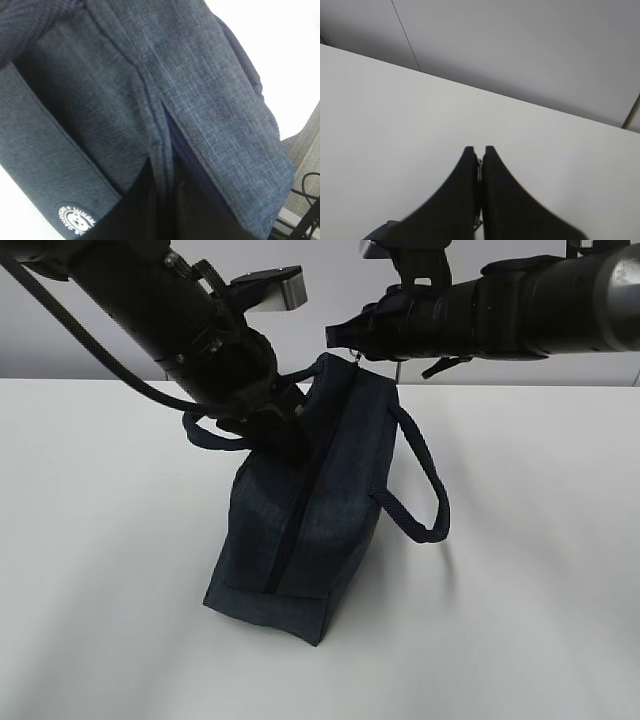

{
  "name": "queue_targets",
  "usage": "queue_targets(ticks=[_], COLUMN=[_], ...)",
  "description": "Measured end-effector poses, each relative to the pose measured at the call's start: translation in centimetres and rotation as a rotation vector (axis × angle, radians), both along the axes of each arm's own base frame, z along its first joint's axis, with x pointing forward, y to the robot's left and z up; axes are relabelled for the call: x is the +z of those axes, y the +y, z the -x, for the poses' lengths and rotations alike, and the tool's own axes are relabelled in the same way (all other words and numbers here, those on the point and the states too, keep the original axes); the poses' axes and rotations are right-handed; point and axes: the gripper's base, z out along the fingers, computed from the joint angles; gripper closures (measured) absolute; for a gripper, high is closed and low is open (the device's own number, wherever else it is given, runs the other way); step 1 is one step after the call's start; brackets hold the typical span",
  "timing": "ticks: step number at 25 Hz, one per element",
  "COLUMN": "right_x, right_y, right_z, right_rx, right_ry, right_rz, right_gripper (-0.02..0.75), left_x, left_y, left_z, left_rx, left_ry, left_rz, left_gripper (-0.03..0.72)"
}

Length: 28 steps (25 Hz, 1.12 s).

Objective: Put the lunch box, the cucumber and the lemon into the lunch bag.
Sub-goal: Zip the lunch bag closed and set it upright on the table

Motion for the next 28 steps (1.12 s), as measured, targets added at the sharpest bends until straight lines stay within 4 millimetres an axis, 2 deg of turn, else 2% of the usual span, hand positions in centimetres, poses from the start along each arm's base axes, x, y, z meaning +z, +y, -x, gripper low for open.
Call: queue_targets(ticks=[11,19,21,24,26,28], right_x=[-3.0,-3.3,-3.3,-3.1,-2.9,-2.9], right_y=[0.2,0.2,0.2,0.1,0.0,0.0], right_z=[-0.4,-0.5,-0.5,-0.5,-0.5,-0.5], right_rx=[-0.002,-0.002,0.0,-0.001,-0.003,-0.004], right_ry=[0.065,0.07,0.069,0.065,0.062,0.062], right_rz=[0.017,0.019,0.018,0.017,0.016,0.016], right_gripper=[0.738,0.738,0.738,0.738,0.738,0.738], left_x=[0.0,-0.1,-0.1,0.4,1.2,2.6], left_y=[0.0,0.1,0.0,0.1,0.0,0.1], left_z=[0.5,0.6,0.6,0.8,0.6,0.2], left_rx=[-0.048,-0.052,-0.034,-0.027,-0.019,-0.006], left_ry=[0.031,0.043,0.058,0.08,0.079,0.057], left_rz=[-0.005,-0.009,-0.007,-0.006,-0.013,-0.031], left_gripper=[0.694,0.685,0.644,0.526,0.453,0.426])
